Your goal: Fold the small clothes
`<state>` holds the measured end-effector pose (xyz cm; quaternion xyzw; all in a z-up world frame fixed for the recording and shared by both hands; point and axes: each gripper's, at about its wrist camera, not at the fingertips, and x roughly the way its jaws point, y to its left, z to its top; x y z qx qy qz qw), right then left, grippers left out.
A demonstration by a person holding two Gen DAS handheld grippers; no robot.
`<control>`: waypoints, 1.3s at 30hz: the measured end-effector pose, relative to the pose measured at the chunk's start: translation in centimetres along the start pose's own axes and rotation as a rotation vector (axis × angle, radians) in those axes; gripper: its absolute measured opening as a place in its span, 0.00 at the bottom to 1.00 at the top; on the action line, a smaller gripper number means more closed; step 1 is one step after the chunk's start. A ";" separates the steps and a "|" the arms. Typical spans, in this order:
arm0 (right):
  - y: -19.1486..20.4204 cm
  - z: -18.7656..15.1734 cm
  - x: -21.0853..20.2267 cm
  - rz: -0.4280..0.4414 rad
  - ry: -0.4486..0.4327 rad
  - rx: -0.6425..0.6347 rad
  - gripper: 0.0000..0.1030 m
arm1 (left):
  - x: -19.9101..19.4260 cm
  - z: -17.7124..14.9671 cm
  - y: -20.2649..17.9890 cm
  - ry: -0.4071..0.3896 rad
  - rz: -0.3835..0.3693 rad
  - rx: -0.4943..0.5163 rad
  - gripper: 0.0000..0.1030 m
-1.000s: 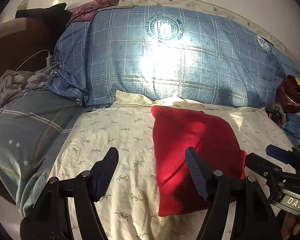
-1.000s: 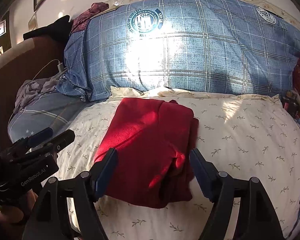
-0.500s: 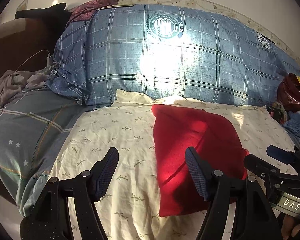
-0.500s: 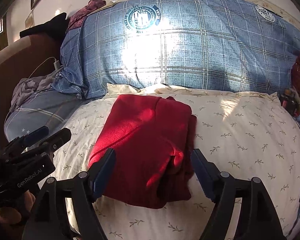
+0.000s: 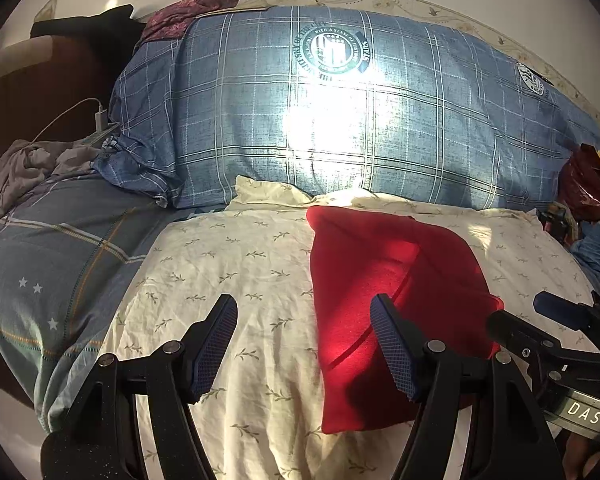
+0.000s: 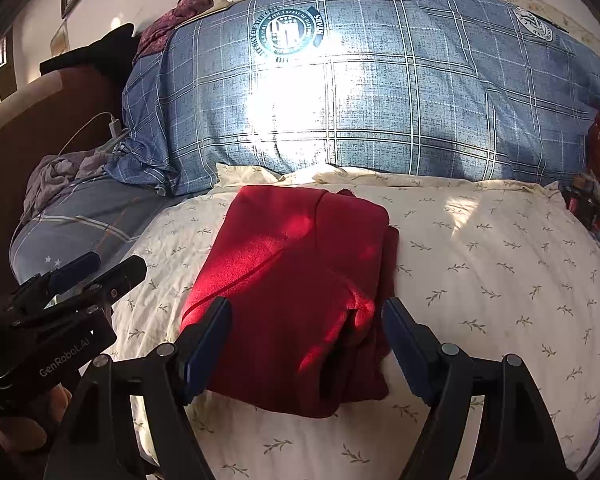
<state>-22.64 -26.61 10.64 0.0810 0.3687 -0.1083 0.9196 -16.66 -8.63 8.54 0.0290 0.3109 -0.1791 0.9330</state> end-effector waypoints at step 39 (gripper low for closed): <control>0.2 -0.2 2.2 -0.002 0.054 0.008 0.77 | 2.4 0.3 -1.0 0.040 0.005 0.013 0.66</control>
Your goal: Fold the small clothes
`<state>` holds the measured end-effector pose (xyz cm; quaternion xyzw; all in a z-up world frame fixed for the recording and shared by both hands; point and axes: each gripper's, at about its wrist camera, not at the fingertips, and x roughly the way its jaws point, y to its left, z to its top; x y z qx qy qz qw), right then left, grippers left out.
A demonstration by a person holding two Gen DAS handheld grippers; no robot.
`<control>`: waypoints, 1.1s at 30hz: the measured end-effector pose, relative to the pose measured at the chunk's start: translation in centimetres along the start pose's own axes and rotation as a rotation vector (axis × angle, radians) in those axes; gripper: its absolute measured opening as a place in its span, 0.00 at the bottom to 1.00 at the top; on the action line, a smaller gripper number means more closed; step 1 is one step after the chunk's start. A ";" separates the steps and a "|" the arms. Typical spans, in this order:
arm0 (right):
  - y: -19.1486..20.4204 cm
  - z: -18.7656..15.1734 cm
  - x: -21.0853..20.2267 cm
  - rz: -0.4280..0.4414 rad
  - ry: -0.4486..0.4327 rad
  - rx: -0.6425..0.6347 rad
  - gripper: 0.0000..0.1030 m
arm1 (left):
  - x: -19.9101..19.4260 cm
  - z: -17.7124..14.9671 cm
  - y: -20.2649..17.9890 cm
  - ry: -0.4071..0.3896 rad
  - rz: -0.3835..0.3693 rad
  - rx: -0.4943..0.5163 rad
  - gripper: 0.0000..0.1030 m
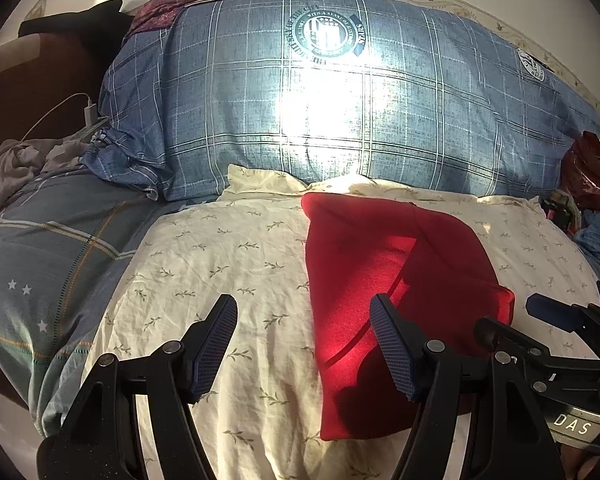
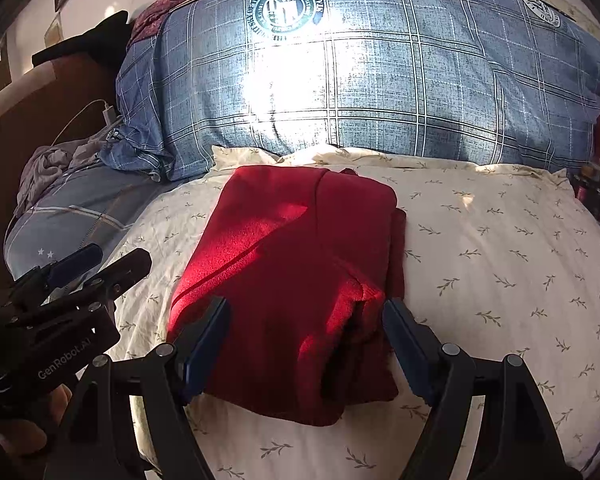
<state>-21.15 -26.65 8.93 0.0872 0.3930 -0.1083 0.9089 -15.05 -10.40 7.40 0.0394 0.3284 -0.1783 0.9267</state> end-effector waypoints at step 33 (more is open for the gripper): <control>-0.7 0.2 0.9 0.007 0.023 0.009 0.77 | 0.9 0.5 -1.2 0.011 0.008 0.014 0.66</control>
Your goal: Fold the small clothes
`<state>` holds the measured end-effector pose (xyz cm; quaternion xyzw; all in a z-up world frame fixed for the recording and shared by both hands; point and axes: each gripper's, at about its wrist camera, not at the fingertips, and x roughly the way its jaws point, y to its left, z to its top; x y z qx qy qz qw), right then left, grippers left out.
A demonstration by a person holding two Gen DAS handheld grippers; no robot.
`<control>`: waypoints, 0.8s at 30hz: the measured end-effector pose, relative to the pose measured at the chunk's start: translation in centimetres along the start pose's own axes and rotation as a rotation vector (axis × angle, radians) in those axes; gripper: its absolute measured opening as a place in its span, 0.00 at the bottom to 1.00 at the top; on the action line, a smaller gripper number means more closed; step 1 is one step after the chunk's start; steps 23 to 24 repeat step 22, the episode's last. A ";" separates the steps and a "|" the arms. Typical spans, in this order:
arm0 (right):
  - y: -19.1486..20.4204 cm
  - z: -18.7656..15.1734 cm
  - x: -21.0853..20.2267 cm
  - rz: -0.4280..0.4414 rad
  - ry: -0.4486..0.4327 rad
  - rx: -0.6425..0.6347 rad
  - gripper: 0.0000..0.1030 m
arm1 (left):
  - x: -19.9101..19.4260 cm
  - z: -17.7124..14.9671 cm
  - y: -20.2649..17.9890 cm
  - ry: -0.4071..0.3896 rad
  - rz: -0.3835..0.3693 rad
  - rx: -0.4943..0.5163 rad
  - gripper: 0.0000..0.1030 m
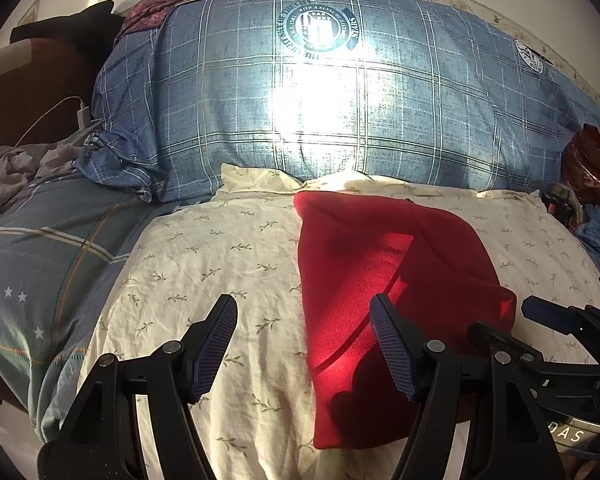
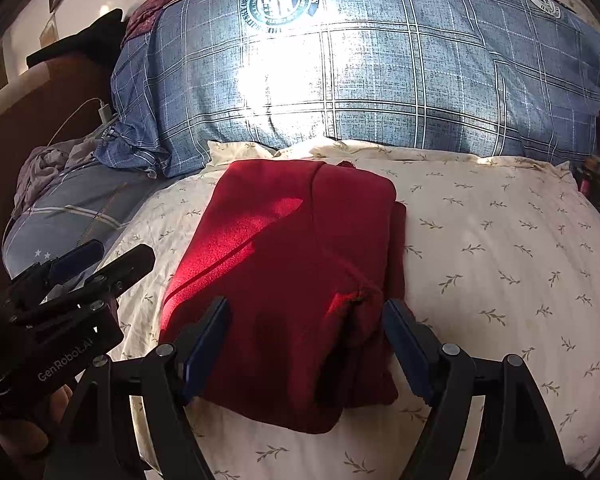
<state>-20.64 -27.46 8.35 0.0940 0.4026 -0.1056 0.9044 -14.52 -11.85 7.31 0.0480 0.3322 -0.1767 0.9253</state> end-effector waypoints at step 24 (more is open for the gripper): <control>0.0 -0.2 0.8 0.002 0.016 0.001 0.77 | 0.7 -0.3 0.2 0.006 -0.010 0.002 0.66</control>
